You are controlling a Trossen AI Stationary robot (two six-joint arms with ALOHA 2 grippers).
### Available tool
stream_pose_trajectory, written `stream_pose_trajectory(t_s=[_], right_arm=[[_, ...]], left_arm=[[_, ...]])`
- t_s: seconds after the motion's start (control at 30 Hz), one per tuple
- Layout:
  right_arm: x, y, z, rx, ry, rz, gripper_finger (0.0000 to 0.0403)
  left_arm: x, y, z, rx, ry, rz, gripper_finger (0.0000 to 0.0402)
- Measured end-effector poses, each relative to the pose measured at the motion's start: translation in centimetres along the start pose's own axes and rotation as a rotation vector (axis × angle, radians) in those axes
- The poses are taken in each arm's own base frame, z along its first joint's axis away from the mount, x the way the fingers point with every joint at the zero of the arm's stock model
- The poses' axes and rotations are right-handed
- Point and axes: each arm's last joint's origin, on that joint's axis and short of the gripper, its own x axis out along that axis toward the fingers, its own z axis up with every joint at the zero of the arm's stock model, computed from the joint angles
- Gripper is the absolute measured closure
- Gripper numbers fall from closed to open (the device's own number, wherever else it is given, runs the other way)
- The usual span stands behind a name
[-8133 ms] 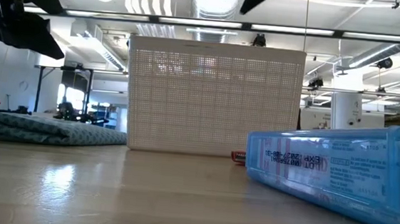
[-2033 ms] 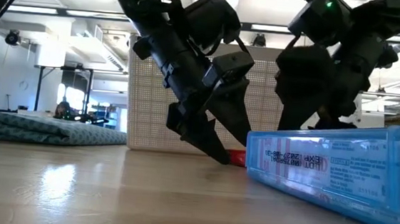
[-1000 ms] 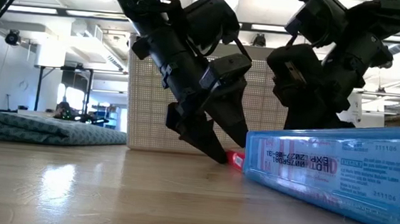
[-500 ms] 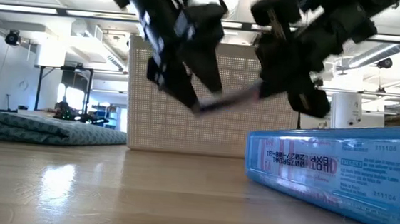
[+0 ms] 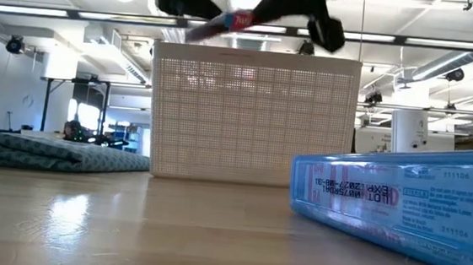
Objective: Pick & place medical supplies in basket/bin
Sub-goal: Put the red medicine box into the white bin
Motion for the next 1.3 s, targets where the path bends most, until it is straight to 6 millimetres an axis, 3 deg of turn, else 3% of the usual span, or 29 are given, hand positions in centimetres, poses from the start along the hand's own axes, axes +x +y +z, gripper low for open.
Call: stream_pose_trajectory(t_s=[0.2, 0.37, 0.5, 0.73, 1.0, 1.13, 1.3], right_arm=[[-2.2, 2.2, 2.9, -0.079, -0.128, -0.100, 0.0395], [-3.2, 2.3, 5.5, -0.096, -0.233, -0.172, 0.0395], [-3.5, 1.3, 7.9, -0.080, -0.281, -0.207, 0.0395], [-3.4, -2.3, 10.9, -0.036, -0.299, -0.348, 0.0395], [-3.6, -4.9, 11.5, 0.001, -0.238, -0.488, 0.0393], [-3.8, -5.7, 10.6, -0.020, -0.150, -0.569, 0.0373], [-4.1, -6.1, 9.8, -0.004, -0.071, -0.617, 0.0300]], left_arm=[[-3.5, 0.6, 1.6, 0.039, -0.125, 0.033, 0.0101], [-4.5, 1.7, 2.9, 0.105, -0.198, 0.100, 0.0101], [-4.3, 3.0, 4.1, 0.119, -0.258, 0.145, 0.0101], [-2.7, 6.0, 5.5, 0.153, -0.272, 0.249, 0.0101], [-1.3, 10.1, 4.8, 0.158, -0.099, 0.428, 0.0101], [-2.1, 9.9, 3.8, 0.119, -0.021, 0.434, 0.0101], [-3.4, 8.0, 3.2, 0.106, -0.025, 0.367, 0.0101]])
